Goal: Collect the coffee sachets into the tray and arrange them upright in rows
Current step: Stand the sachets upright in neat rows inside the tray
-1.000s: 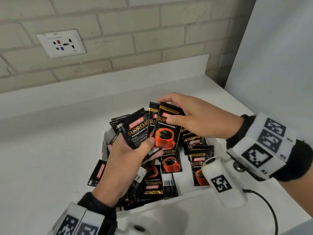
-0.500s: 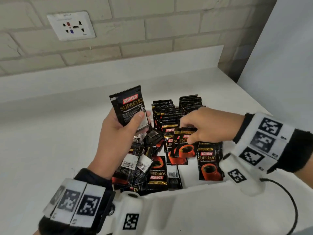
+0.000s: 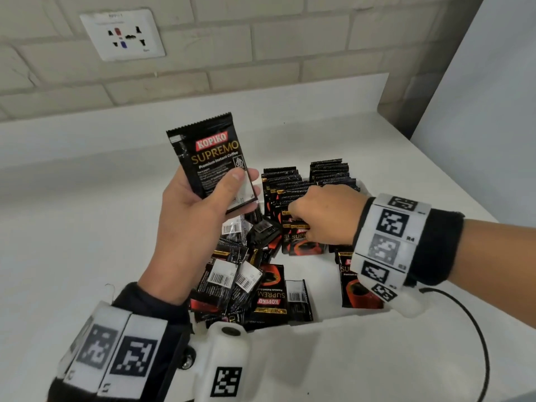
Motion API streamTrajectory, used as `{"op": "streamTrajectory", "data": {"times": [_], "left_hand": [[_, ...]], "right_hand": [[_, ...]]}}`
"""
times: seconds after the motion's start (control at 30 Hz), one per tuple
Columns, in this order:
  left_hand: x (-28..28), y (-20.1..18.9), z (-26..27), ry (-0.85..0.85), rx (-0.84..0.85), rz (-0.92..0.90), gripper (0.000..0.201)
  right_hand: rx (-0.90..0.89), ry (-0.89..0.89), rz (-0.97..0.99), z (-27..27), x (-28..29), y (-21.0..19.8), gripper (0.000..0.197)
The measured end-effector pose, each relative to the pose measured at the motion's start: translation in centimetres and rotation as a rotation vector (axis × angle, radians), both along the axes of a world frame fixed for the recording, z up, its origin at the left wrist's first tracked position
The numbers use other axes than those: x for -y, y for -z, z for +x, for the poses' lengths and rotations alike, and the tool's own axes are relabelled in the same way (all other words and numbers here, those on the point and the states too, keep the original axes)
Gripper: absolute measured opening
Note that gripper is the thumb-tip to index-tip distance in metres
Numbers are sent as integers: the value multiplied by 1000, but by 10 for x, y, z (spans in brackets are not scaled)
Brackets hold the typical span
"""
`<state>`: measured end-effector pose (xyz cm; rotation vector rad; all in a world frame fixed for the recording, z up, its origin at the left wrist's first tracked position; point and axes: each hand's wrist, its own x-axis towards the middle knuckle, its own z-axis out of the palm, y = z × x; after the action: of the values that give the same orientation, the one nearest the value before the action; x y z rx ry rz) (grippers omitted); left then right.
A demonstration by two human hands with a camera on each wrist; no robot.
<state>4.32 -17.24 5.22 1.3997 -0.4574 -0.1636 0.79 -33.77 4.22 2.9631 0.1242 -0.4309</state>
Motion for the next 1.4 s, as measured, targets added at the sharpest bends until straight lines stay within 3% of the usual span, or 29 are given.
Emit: {"op": "streamTrajectory", "data": {"times": [0.13, 0.23, 0.43, 0.63, 0.73, 0.9, 1.03, 1.1, 1.2, 1.3, 1.4], "left_hand": [[-4, 0, 1, 12, -41, -3, 16], [-6, 4, 0, 31, -102, 15, 8], [-9, 7, 0, 83, -251, 39, 20], [-10, 11, -2, 185, -323, 148, 23], [-8, 15, -4, 184, -334, 204, 19], [0, 15, -6, 54, -193, 287, 17], [5, 12, -6, -68, 175, 516, 3], [8, 9, -10, -64, 342, 620, 8], [10, 2, -16, -5, 547, 766, 25], [2, 2, -18, 41, 524, 836, 30], [-13, -1, -15, 70, 435, 785, 43]], "right_hand": [[22, -18, 2, 2, -2, -1, 25], [66, -26, -8, 1, -1, -4, 27], [70, -30, -64, -6, 2, -5, 29], [192, 26, 57, -7, 11, -16, 31], [295, 142, 265, -11, 17, -34, 22], [374, 344, 991, -23, 10, -59, 14], [105, 435, 1332, -26, -2, -67, 54], [63, 441, 1351, -22, -5, -67, 49], [67, 421, 1288, -18, -8, -65, 16], [105, 383, 1186, -16, -1, -63, 18], [223, 301, 893, -13, 9, -61, 19]]}}
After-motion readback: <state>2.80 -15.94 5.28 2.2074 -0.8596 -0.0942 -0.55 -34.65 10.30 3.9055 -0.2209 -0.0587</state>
